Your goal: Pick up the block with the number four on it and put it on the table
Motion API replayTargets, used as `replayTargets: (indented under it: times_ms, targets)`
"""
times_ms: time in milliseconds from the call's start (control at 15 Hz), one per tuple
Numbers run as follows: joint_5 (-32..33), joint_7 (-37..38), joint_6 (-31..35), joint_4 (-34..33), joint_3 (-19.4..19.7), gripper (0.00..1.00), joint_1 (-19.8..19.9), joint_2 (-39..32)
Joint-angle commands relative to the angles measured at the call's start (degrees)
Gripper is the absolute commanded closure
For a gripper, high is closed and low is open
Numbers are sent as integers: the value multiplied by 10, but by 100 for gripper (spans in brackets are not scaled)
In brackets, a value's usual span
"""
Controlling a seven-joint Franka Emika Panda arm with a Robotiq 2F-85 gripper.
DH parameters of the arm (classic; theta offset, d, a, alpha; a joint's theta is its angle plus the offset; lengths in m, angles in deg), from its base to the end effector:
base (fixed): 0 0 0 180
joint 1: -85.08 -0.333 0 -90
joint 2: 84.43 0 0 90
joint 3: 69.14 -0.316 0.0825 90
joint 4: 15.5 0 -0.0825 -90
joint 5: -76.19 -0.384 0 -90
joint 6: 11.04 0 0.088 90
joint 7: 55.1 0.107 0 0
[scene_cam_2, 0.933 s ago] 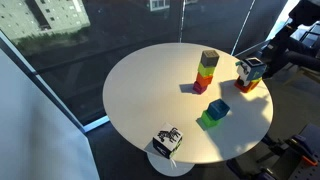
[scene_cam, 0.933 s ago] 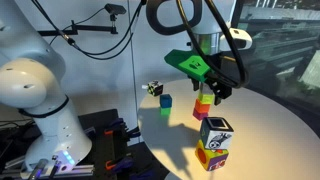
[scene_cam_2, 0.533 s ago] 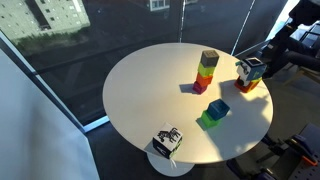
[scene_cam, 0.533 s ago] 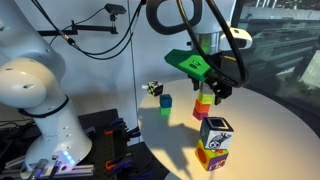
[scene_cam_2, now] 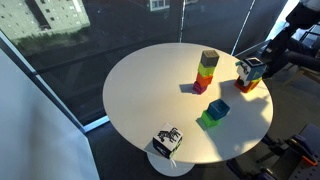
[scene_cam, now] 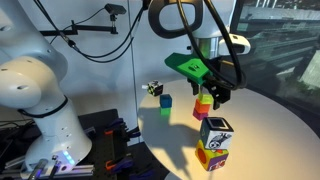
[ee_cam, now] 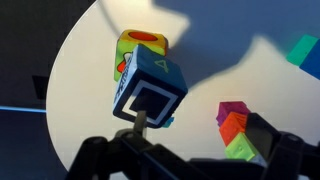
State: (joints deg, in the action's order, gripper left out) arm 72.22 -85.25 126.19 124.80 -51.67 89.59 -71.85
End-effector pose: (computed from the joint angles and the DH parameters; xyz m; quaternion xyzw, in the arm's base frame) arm 0.4367 -0.1765 0.3940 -0.9942 -0.0483 -0.0947 0.0185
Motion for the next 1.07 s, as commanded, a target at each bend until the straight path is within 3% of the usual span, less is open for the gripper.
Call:
replayTargets:
  times_ms: [0,533,1000]
  targets:
    - [39,56,7,-15,-26,0,21,-26]
    - [98,163,45,-35,-54,0,35,-100]
    - [144,222,89,-35,-56,0,41,-135]
